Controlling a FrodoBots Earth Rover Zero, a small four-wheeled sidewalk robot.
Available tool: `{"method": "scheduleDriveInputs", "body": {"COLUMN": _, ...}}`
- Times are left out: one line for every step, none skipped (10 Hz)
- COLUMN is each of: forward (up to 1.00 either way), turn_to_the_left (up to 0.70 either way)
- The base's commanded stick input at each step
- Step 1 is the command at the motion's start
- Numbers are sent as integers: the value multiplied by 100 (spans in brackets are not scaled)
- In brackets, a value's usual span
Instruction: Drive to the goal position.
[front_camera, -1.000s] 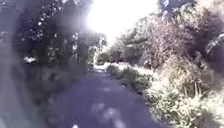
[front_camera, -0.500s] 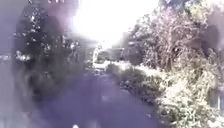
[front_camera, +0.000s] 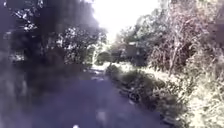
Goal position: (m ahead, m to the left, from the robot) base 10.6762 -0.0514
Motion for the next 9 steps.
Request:
{"method": "scheduleDriveInputs", "body": {"forward": 100, "turn_to_the_left": 1}}
{"method": "scheduleDriveInputs", "body": {"forward": 100, "turn_to_the_left": 1}}
{"method": "scheduleDriveInputs", "body": {"forward": 100, "turn_to_the_left": 1}}
{"method": "scheduleDriveInputs", "body": {"forward": 100, "turn_to_the_left": 17}}
{"method": "scheduleDriveInputs", "body": {"forward": 100, "turn_to_the_left": 20}}
{"method": "scheduleDriveInputs", "body": {"forward": 100, "turn_to_the_left": 3}}
{"method": "scheduleDriveInputs", "body": {"forward": 100, "turn_to_the_left": 1}}
{"method": "scheduleDriveInputs", "body": {"forward": 100, "turn_to_the_left": 1}}
{"method": "scheduleDriveInputs", "body": {"forward": 100, "turn_to_the_left": 1}}
